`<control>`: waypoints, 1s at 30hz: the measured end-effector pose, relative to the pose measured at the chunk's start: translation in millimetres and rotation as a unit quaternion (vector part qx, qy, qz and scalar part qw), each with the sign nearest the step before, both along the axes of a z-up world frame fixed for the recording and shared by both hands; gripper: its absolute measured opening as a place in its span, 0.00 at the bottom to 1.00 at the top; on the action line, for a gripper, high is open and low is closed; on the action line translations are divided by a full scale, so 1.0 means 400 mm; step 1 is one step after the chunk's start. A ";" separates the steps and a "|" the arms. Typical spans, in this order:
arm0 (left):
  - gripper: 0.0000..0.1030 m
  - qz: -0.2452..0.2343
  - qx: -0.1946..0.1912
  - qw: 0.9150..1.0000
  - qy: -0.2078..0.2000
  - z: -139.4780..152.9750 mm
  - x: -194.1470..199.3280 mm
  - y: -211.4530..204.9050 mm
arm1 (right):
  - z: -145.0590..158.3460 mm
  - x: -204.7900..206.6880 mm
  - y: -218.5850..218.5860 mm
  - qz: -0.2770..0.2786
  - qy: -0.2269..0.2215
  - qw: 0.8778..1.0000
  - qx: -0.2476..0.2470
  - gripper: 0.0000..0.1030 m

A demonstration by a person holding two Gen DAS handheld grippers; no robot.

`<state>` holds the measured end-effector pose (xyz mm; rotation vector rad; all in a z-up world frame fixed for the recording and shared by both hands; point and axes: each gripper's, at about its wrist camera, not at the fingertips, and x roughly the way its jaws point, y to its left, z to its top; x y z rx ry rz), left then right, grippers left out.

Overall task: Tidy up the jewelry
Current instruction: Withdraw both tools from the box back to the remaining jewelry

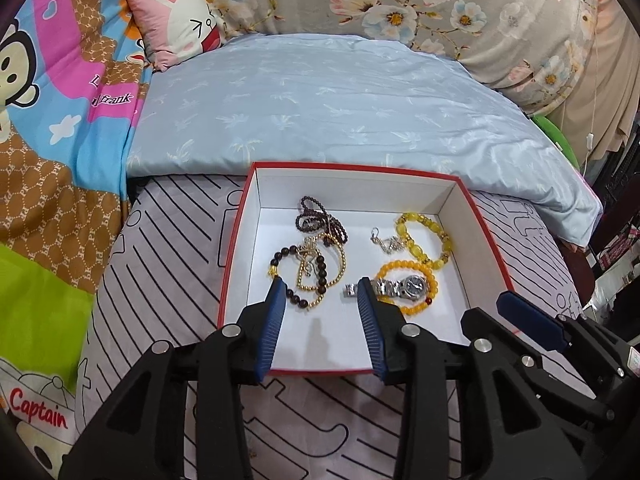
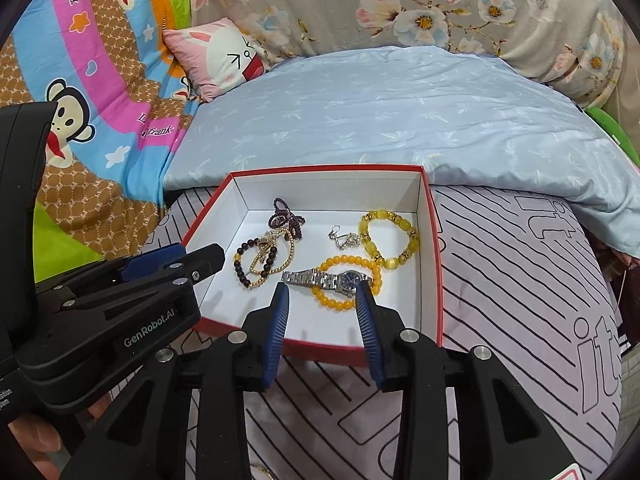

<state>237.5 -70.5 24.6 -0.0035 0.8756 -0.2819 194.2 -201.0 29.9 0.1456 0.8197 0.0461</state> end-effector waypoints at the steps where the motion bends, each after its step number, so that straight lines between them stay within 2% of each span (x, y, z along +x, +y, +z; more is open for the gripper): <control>1: 0.35 0.000 0.000 1.000 0.000 0.001 -0.007 0.001 | 0.001 -0.010 0.002 0.001 0.000 1.000 0.000 0.34; 9: 0.35 0.002 0.002 1.000 0.011 -0.013 -0.084 0.046 | -0.019 -0.103 0.007 0.006 0.014 1.000 -0.003 0.34; 10: 0.36 0.004 0.001 1.000 0.016 -0.019 -0.095 0.056 | -0.028 -0.116 0.009 0.006 0.019 1.000 -0.003 0.34; 13: 0.51 0.020 0.000 0.999 0.027 -0.041 -0.131 0.092 | -0.066 -0.159 0.021 0.014 0.041 0.999 0.001 0.34; 18: 0.53 0.020 0.011 0.999 0.040 -0.078 -0.186 0.126 | -0.123 -0.222 0.059 0.035 0.070 0.997 0.001 0.34; 20: 0.59 0.021 0.014 0.999 0.045 -0.091 -0.205 0.138 | -0.145 -0.240 0.070 0.041 0.082 0.996 0.003 0.34; 30: 0.59 0.030 0.018 0.997 0.075 -0.153 -0.268 0.187 | -0.206 -0.267 0.108 0.057 0.107 0.993 -0.003 0.33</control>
